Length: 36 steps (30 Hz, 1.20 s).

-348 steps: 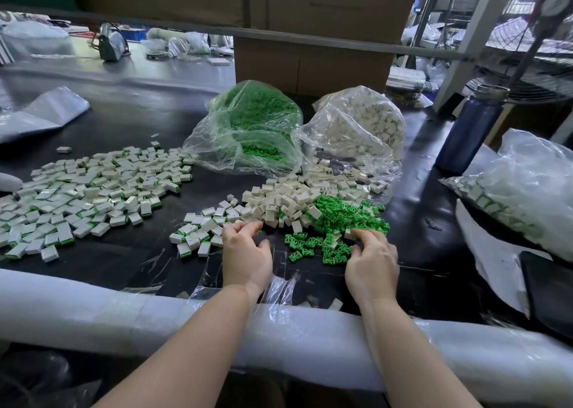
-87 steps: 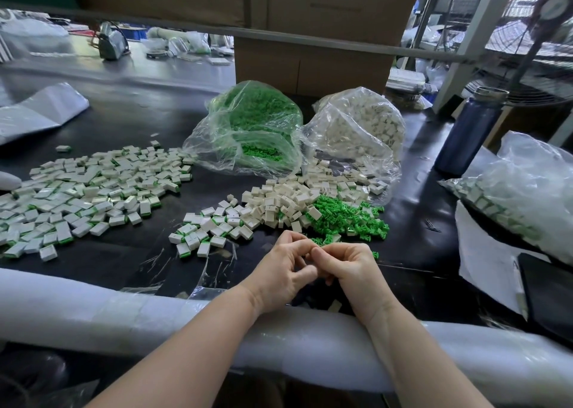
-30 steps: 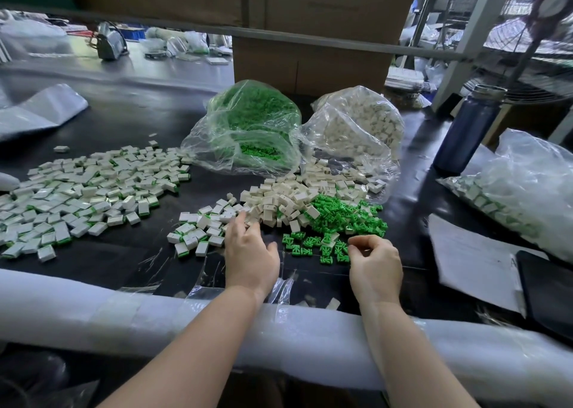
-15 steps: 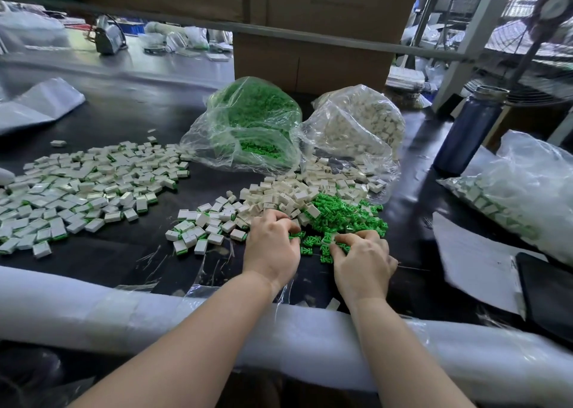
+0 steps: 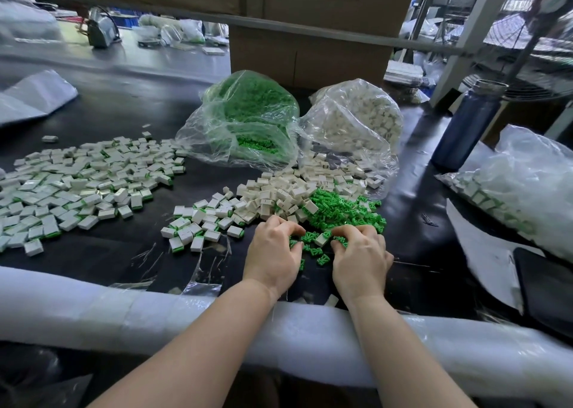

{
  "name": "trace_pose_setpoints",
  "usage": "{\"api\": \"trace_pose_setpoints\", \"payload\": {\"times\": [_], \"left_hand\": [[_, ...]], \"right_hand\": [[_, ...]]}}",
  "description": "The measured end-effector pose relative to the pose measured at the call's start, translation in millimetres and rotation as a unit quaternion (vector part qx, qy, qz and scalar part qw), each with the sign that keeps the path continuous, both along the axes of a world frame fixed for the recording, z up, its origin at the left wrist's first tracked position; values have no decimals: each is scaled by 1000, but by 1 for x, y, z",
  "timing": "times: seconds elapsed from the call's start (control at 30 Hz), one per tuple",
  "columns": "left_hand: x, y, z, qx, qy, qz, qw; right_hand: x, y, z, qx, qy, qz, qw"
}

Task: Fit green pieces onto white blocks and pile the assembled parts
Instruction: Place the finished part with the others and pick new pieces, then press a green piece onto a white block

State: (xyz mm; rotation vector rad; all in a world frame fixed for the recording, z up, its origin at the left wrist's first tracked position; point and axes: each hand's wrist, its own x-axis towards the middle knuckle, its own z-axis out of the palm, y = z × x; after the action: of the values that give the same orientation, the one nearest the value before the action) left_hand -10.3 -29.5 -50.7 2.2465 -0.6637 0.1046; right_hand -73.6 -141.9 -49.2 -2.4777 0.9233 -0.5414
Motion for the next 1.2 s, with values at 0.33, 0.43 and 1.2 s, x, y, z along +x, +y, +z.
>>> {"api": "trace_pose_setpoints", "payload": {"times": [0.33, 0.43, 1.2], "left_hand": [[-2, 1, 1, 33, 9, -16, 999], [-1, 1, 1, 51, 9, -17, 999], [-4, -9, -2, 169, -73, -43, 982]], "right_hand": [[0, 0, -1, -20, 13, 27, 999], [0, 1, -1, -24, 3, 27, 999], [-4, 3, 4, 59, -154, 40, 985]]}}
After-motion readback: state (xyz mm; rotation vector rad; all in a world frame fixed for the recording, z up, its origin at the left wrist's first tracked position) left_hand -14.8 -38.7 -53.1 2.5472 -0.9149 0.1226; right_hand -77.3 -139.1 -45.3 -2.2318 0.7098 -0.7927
